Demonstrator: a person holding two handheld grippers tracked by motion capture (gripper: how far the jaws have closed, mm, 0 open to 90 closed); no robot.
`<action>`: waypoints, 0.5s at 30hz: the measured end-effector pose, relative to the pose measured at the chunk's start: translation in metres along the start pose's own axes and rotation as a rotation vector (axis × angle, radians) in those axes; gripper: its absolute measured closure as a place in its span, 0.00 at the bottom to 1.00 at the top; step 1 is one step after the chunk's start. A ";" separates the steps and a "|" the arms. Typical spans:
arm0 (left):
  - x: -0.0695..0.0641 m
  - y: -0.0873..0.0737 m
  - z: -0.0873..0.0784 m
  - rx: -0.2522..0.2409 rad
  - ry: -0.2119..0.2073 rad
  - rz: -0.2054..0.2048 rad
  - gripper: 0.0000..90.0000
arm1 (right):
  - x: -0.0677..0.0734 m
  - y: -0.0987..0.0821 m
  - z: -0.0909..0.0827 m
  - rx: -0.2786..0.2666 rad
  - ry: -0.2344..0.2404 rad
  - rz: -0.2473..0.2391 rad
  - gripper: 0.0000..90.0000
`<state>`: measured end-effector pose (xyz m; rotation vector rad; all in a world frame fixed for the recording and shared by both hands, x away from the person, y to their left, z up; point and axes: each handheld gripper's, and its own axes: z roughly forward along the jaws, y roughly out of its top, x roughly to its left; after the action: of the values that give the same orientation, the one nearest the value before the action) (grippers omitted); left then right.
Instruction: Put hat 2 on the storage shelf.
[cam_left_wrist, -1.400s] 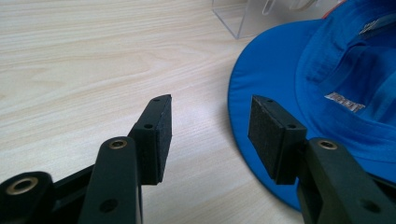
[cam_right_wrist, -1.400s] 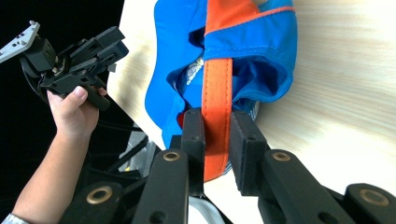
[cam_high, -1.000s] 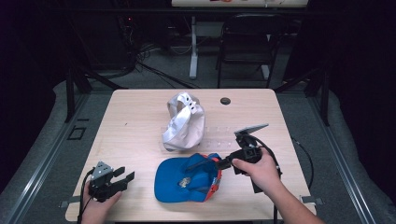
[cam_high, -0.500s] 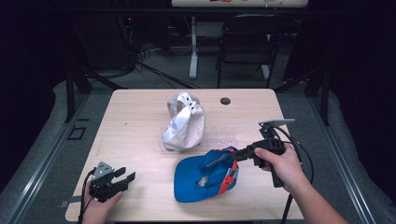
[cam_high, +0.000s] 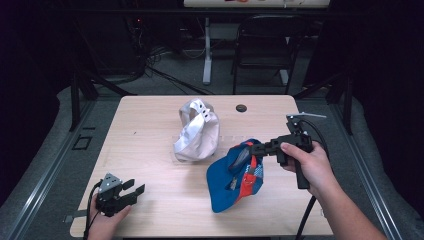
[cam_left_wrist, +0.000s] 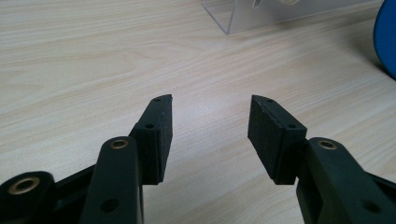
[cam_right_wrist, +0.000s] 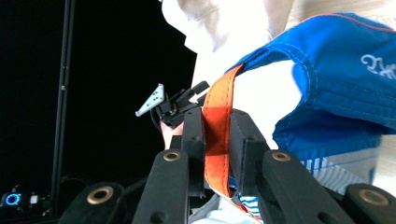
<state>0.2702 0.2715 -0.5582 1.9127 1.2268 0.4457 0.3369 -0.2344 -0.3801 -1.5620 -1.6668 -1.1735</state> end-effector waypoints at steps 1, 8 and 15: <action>0.000 0.000 0.000 -0.001 -0.001 -0.001 0.56 | 0.001 0.001 -0.002 0.007 0.004 -0.003 0.86; 0.000 0.000 0.001 0.001 0.000 0.001 0.56 | 0.006 0.002 -0.011 -0.016 0.022 0.009 0.86; 0.000 0.000 0.001 0.001 0.001 0.002 0.56 | 0.003 0.003 -0.021 -0.035 0.045 0.025 0.86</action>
<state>0.2705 0.2708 -0.5586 1.9155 1.2257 0.4471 0.3366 -0.2513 -0.3674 -1.5608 -1.6019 -1.2222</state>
